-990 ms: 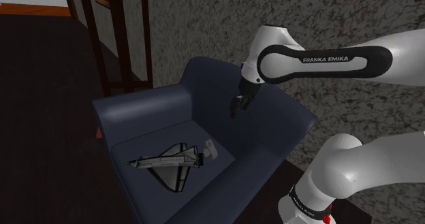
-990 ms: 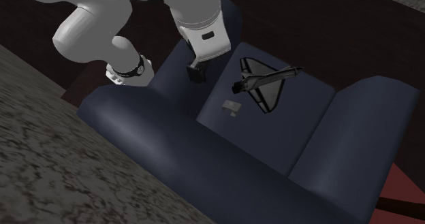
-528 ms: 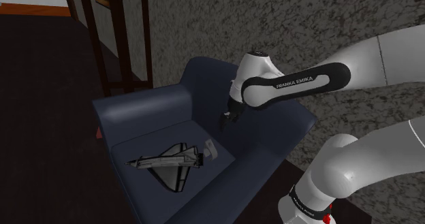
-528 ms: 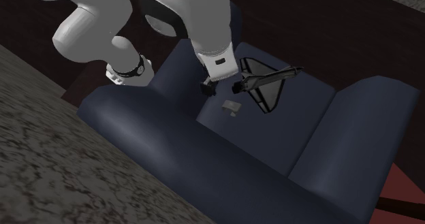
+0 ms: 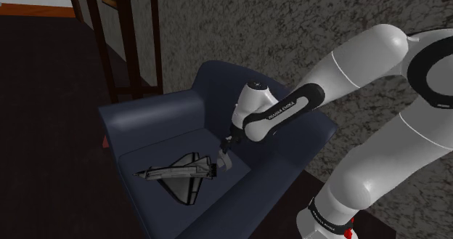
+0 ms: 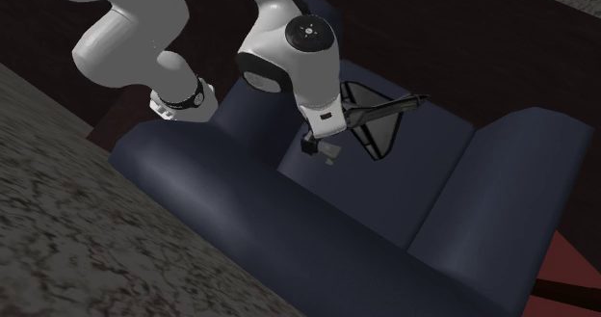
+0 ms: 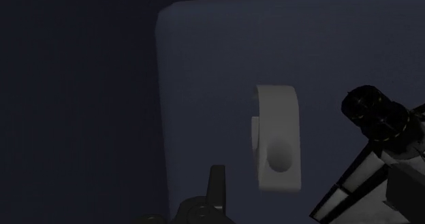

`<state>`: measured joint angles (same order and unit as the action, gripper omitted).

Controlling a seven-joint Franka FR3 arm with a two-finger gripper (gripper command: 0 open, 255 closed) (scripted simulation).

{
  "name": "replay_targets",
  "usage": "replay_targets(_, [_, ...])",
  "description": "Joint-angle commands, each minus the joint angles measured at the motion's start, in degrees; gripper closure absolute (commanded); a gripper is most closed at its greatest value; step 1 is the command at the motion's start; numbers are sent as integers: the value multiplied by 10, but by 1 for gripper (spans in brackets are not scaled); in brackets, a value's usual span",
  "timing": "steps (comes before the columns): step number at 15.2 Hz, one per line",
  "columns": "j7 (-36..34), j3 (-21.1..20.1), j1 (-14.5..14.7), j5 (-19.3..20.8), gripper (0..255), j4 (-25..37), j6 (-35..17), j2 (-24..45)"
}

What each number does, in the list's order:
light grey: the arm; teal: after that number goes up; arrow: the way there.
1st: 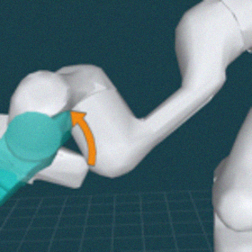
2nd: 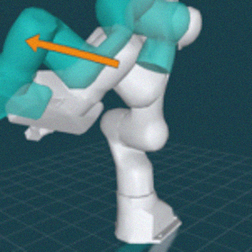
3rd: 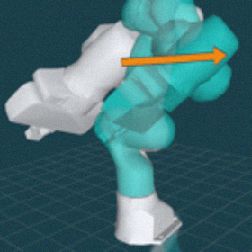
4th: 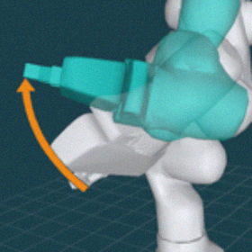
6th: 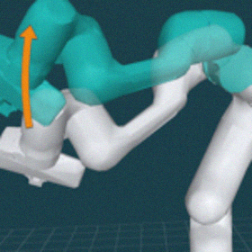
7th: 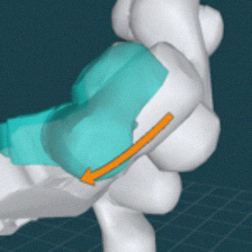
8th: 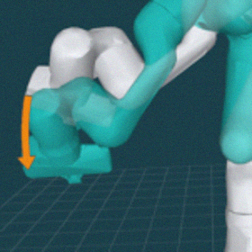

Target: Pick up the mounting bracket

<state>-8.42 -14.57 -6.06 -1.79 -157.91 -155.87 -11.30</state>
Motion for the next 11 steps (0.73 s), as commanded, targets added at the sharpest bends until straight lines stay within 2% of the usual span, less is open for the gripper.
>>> replay_targets(1, [-43, -15, -23, 48, 0, 8, -56, 58])
replay_targets(3, [-120, -22, -46, 139, 0, 24, -100, 118])
replay_targets(4, [-171, -15, -50, 201, 0, 36, -118, 149])
replay_targets(5, [-198, -2, -43, 233, 0, 42, -126, 164])
replay_targets(11, [-293, 67, 3, 350, 0, 60, -168, 226])
